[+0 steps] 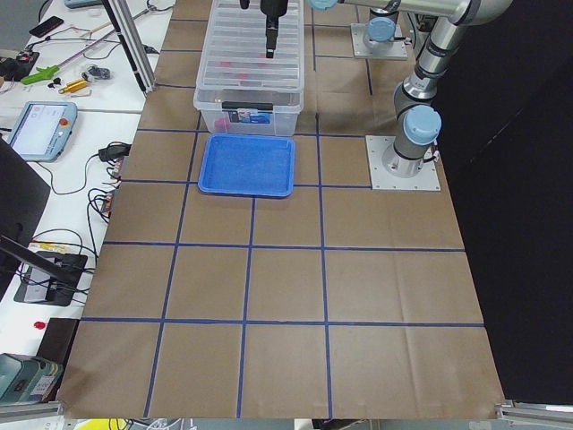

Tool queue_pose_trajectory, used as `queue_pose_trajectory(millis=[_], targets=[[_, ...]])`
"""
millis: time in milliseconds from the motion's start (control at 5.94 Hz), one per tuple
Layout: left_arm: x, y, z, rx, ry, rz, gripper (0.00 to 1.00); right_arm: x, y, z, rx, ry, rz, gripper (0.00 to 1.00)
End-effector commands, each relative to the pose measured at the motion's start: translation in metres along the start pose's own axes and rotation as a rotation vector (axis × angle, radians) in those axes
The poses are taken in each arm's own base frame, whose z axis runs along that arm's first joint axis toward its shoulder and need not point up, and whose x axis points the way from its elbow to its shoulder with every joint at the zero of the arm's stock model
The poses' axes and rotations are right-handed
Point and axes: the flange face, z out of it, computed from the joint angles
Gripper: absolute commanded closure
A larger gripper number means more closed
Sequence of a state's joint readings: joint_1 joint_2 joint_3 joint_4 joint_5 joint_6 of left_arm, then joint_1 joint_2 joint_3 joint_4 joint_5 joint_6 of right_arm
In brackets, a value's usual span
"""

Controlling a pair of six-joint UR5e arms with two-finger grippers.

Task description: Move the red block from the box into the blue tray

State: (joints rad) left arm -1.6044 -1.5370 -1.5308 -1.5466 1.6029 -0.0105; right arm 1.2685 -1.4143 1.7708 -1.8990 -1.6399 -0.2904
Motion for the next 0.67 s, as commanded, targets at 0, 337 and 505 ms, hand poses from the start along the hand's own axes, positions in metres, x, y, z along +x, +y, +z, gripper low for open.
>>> queue_pose_trajectory(millis=[0,337,505], targets=[[0.003,-0.001,0.005,-0.015,0.021,0.212,0.02,0.025,0.002,0.001,-0.001,0.001,-0.013,0.0],[0.007,-0.005,0.031,-0.066,0.044,0.609,0.02,0.048,0.003,0.0,0.007,0.005,-0.037,0.0],[0.009,0.002,0.06,-0.101,0.067,0.84,0.03,0.073,0.007,0.0,0.006,0.003,0.001,0.0]])
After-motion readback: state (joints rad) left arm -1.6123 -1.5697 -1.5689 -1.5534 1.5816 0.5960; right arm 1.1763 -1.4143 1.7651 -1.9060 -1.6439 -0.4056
